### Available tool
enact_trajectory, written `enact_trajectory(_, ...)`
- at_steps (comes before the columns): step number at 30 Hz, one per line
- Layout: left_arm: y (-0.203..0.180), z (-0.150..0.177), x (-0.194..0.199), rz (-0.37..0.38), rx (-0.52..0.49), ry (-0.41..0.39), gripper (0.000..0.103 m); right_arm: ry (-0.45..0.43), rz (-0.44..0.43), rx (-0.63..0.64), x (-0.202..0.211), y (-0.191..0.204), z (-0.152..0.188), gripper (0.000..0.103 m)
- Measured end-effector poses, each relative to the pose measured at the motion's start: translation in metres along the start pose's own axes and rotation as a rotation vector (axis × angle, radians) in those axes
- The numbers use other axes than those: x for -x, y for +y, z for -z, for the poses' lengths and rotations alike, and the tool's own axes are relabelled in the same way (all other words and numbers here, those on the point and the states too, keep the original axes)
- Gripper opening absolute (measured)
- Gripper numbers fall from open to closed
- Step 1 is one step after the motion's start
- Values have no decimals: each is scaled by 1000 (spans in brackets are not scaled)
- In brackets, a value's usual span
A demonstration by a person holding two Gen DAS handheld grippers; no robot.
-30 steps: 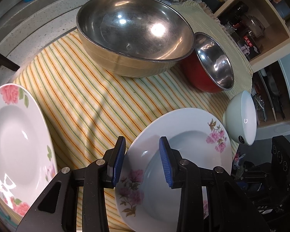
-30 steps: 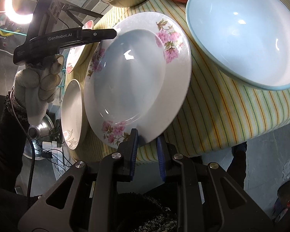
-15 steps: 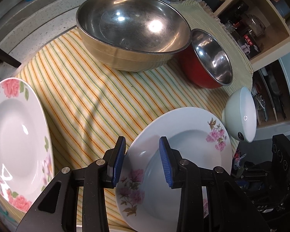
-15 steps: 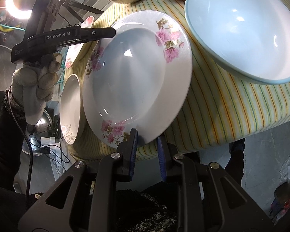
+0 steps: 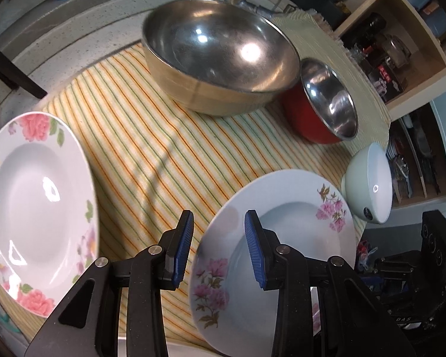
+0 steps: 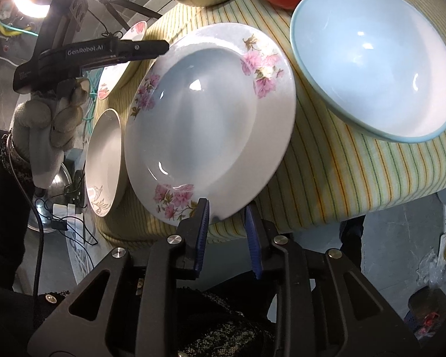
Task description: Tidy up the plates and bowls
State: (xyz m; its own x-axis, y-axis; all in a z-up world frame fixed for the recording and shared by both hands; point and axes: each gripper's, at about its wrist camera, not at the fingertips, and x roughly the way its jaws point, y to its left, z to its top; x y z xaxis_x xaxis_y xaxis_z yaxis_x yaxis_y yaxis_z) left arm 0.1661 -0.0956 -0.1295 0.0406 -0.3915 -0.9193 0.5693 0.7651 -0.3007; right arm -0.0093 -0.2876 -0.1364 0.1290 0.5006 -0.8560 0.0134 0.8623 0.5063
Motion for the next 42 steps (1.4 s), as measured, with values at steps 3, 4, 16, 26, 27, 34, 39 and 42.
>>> enact_trajectory(3,8,-1,14,7,18,-36,34,-4,16,23,6,6,2,31)
enact_trajectory(4,11,-1,20,6,25,-49,34,-9,22,35,8,8,2,32)
enact_trajectory(16,58,23,79,16,175,-205,34,-98,33,176,26,58,-32,34)
enact_trajectory(26,119,58,108,-56,365,-283,34,-145,-19,204,17,89,-87,42)
enact_trajectory(27,125,60,110,-66,378,-286,34,-147,-23,203,15,92,-91,42)
enact_trajectory(34,164,74,115,-146,453,-299,34,-171,-59,186,-3,112,-138,42)
enact_trajectory(39,188,79,110,-157,488,-286,34,-153,-47,193,-26,124,-161,42)
enact_trajectory(42,200,78,107,-148,511,-284,34,-136,-38,195,-42,130,-172,42)
